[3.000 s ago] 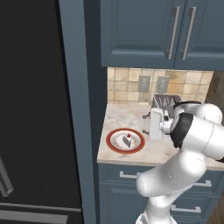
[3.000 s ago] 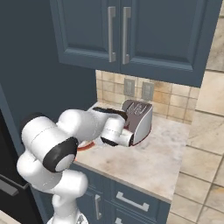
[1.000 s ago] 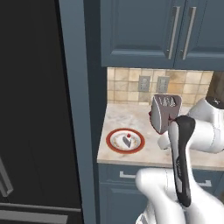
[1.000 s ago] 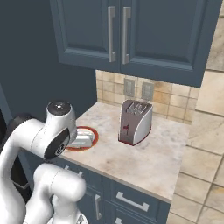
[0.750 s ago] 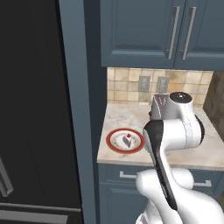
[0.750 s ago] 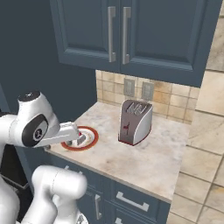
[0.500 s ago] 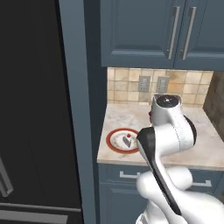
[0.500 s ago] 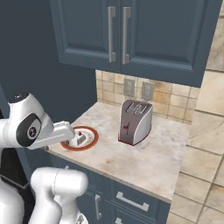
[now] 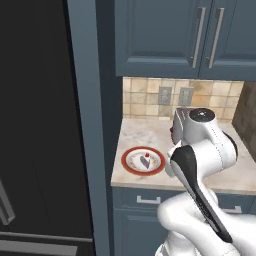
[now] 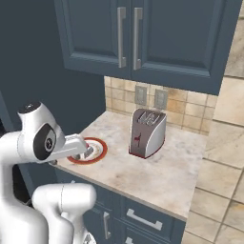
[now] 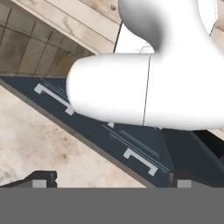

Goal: Take the baked cake out of the oven and place it on the plate for cooling. Then close the oven door.

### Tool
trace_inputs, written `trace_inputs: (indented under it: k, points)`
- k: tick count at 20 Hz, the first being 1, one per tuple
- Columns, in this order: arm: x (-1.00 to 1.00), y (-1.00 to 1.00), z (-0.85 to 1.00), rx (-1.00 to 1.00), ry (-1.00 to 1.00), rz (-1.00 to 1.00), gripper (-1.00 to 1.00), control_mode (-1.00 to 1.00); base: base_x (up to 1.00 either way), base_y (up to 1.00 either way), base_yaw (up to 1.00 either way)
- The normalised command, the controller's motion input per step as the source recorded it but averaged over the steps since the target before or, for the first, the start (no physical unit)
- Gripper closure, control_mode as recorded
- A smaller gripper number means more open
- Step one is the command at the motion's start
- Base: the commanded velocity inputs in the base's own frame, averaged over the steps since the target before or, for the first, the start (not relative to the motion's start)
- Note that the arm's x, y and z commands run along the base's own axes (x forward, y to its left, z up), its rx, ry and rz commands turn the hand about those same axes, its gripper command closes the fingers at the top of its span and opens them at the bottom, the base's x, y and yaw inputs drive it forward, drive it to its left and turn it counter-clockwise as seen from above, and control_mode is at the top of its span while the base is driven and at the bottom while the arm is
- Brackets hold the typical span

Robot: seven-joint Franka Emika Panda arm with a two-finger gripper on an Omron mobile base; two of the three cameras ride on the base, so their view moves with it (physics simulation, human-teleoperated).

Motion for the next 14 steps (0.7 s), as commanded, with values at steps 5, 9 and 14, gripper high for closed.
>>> trace_inputs:
  k: [5, 9, 14]
  points:
    - [0.00, -0.19, 0.00, 0.09, 0.00, 0.00, -1.00, -1.00, 0.00, 0.00, 0.00]
    - [0.00, -0.07, 0.00, 0.03, 0.00, 0.00, -1.00, 1.00, 0.00, -0.17, 0.00]
    - [0.00, 0.00, 0.00, 0.00, 0.00, 0.00, -1.00, 1.00, -0.25, -0.11, 0.02]
